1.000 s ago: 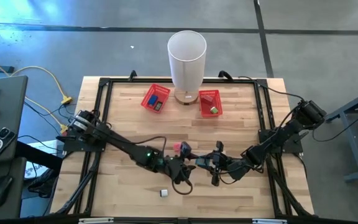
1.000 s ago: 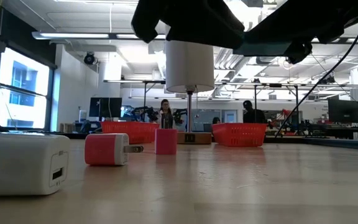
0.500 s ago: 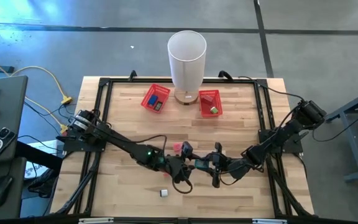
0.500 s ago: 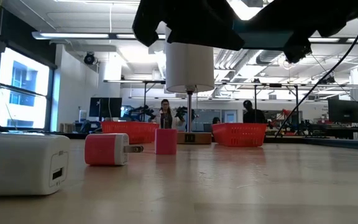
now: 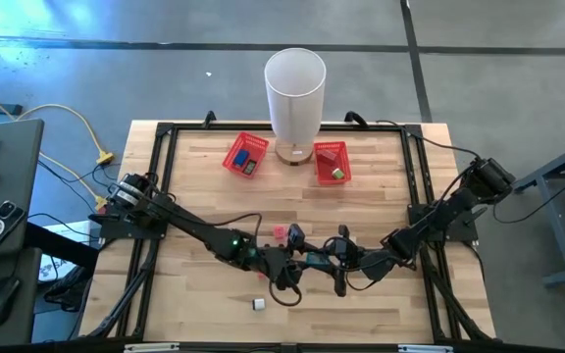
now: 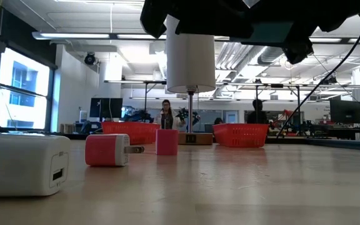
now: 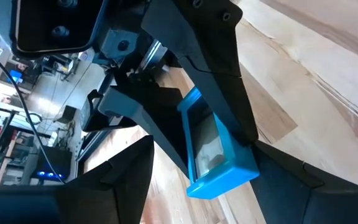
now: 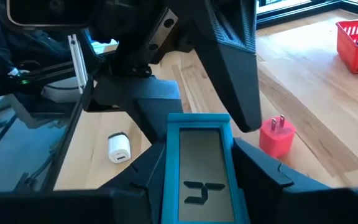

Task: Sort adapters and digital timers
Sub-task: Put the light blue digital timer into the left red bin

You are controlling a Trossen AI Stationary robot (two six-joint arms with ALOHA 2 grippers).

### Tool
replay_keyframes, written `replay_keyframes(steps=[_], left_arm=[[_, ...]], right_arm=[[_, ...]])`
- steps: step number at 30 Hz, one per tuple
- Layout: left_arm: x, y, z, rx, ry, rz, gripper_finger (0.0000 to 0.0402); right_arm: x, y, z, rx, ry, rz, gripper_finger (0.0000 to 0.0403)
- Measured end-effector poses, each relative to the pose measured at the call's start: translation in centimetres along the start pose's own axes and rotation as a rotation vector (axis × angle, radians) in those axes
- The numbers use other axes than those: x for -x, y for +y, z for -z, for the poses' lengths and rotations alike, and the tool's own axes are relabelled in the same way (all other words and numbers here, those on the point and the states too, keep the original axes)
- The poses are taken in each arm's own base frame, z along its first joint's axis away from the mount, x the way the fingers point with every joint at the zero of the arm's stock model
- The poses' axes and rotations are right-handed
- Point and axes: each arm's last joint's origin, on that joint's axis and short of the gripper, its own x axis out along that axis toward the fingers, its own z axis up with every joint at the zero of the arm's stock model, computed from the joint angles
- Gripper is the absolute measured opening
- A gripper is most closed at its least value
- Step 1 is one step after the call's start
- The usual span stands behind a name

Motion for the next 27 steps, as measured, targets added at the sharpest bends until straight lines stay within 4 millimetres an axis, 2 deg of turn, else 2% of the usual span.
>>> replay_keyframes(steps=[6,20,27], left_arm=[[0.03,-0.07,-0.03,0.025,0.0,0.004,0.021],[0.15,-0.43,0.01,0.07,0.012,0.021,0.0116],[0.37,-0.78,-0.18,0.064,0.013,0.028,0.0099]], right_arm=[[0.0,0.06,-0.03,-0.018,0.002,-0.013,0.0139],[-0.01,0.07,-0.05,-0.032,0.004,-0.018,0.0141],[-0.03,0.13,-0.08,-0.05,0.011,-0.037,0.0148]])
